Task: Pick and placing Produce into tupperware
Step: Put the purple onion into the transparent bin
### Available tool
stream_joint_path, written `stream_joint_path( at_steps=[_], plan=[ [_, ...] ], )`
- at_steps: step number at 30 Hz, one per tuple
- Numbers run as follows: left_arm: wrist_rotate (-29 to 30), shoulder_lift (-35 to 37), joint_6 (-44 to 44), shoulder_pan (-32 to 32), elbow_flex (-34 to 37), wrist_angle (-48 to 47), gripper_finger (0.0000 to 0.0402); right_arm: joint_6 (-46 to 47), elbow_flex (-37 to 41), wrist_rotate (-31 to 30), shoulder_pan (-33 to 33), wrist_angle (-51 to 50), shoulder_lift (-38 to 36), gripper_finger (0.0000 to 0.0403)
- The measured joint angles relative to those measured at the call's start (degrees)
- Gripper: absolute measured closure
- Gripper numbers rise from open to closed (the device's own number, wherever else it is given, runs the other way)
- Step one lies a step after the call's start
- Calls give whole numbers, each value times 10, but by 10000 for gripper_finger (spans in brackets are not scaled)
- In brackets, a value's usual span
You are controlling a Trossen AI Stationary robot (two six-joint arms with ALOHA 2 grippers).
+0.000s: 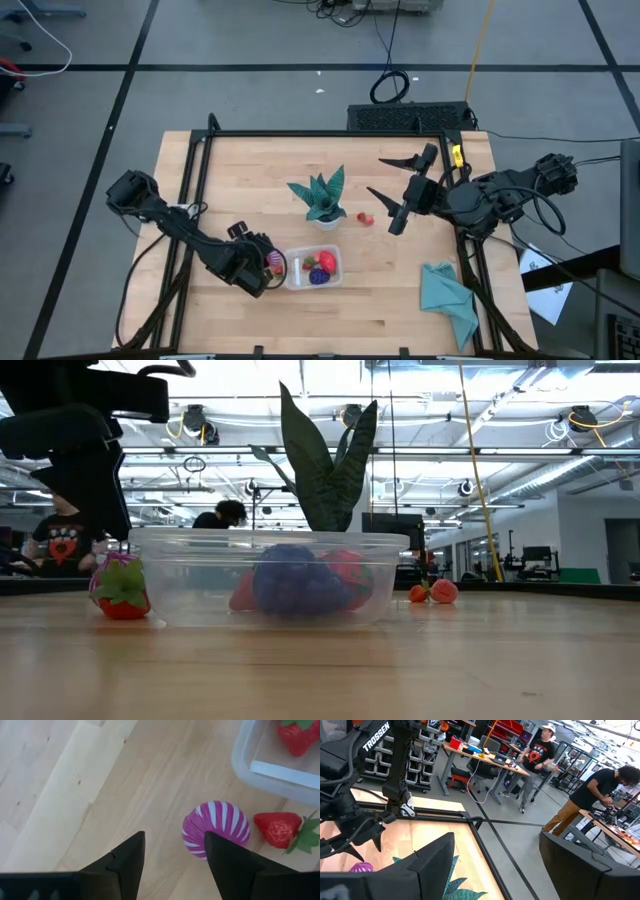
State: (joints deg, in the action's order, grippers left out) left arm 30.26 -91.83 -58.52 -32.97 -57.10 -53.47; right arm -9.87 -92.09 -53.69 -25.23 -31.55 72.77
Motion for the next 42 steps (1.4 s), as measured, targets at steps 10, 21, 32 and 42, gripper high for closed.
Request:
stream_joint_path(
  at_steps=[10,21,32,42],
  plan=[
    [-22,25,1,-2,0,-25,192,1,0,0,0,0,0,122],
    [-33,112,41,-30,0,33,192,-3,0,0,0,-1,0,122],
    [-33,121,49,-30,0,58,192,-5,0,0,0,-4,0,122],
    [2,121,56,-30,0,67,192,-5,0,0,0,-5,0,122]
  ],
)
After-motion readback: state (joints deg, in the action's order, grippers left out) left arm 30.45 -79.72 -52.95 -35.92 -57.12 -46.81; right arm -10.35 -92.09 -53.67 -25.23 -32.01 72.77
